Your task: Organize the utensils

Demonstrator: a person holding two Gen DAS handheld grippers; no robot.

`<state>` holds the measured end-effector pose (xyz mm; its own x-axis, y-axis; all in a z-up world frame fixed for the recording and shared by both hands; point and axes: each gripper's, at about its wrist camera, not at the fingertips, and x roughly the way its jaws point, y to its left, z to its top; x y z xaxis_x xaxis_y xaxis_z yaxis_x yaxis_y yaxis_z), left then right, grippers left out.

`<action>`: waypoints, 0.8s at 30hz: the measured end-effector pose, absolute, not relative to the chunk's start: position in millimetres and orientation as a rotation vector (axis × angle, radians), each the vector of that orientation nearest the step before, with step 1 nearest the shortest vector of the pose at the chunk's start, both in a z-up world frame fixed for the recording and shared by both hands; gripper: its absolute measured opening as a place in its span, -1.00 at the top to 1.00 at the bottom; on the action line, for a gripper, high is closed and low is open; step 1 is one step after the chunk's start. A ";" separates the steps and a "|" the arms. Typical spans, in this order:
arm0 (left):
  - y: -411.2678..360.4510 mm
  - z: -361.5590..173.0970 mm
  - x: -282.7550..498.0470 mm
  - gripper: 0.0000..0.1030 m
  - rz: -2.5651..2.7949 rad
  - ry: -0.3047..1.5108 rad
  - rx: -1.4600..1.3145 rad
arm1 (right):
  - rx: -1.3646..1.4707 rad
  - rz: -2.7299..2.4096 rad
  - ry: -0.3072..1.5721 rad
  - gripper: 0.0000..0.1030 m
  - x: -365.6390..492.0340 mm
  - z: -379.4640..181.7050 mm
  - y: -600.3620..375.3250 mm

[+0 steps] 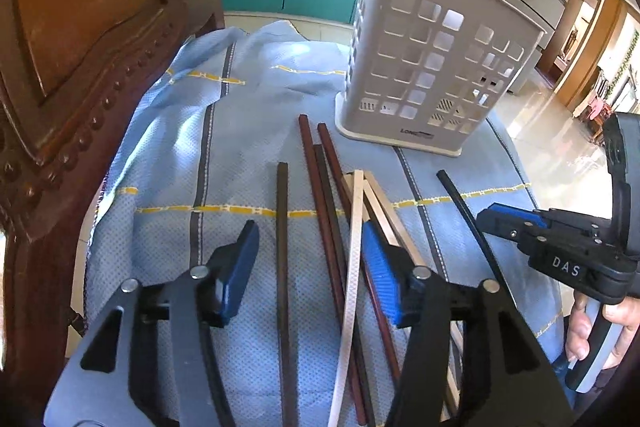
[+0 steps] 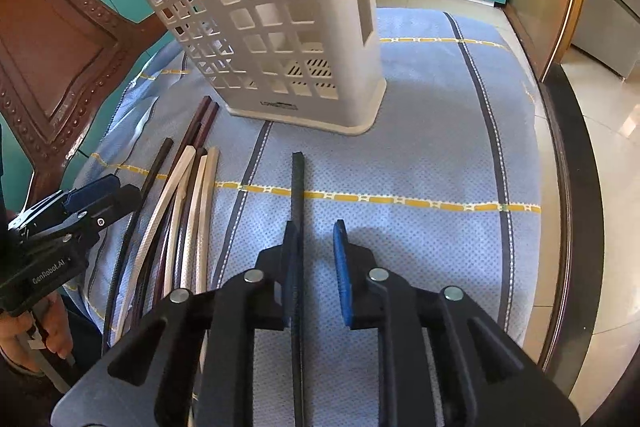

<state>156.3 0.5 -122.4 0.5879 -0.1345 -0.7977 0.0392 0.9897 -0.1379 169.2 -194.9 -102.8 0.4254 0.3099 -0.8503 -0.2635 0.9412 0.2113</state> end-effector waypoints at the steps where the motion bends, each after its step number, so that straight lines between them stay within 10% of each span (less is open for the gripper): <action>1: 0.4 -123.2 156.9 -0.08 -0.103 0.941 -0.112 | 0.045 0.357 1.075 0.60 169.3 -103.2 -195.1; 11: -24.8 -143.5 163.1 -0.24 -0.118 1.002 -0.002 | 0.016 0.352 1.078 0.45 165.7 -107.0 -191.7; 18: -22.0 -143.4 164.6 0.80 -0.093 0.986 0.023 | 0.004 0.352 1.073 0.45 163.2 -107.9 -188.9; 24: -8.3 -137.5 162.9 0.90 -0.067 0.961 0.001 | 0.001 0.350 1.072 0.45 161.7 -108.1 -189.4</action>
<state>162.9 -8.3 -137.5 0.5709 -0.0565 -0.8191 0.0570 0.9979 -0.0291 161.7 -189.4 -108.1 0.4289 0.2812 -0.8585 -0.2800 0.9449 0.1696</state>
